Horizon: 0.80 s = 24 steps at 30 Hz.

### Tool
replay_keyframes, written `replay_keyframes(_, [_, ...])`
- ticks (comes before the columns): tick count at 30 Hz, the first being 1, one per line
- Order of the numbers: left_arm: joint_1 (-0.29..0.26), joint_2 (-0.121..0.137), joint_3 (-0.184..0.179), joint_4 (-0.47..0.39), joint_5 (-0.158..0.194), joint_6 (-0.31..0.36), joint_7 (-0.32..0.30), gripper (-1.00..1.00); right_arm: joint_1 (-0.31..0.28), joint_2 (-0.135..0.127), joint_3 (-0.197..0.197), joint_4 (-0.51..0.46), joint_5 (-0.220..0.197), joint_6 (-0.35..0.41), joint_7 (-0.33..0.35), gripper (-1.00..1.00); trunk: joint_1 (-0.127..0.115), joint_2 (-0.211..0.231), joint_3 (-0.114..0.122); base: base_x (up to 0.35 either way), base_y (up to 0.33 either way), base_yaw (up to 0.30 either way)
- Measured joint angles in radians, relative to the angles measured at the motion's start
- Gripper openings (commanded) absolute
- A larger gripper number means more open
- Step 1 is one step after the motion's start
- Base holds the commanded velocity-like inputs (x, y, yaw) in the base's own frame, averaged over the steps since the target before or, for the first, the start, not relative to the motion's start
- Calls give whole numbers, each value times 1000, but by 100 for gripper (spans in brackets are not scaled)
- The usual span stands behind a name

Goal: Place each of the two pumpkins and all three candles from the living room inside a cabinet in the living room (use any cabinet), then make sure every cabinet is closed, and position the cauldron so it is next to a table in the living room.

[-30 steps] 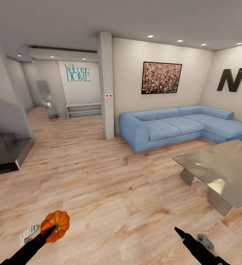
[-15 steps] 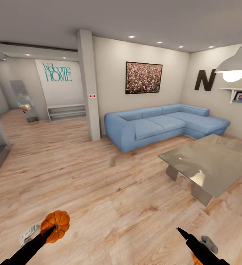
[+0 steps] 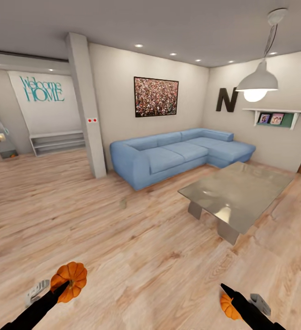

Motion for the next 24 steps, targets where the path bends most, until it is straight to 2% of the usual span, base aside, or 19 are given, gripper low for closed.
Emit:
replay_keyframes(7, [0,-10,0,0,3,14,-7,-100,0,-1,0,0,0,0,0,100,0,0,0,0,0,-287])
replay_keyframes(9, [11,-11,1,0,3,13,-20,-100,0,-1,0,0,0,0,0,100,0,0,0,0,0,-287])
replay_keyframes(13, [69,-13,2,-10,6,3,-48,-100,0,-1,0,0,0,0,0,100,0,0,0,0,0,-287])
replay_keyframes(24, [89,-13,3,-2,3,-3,-51,-100,0,0,0,0,0,0,0,100,0,0,0,0,0,-287])
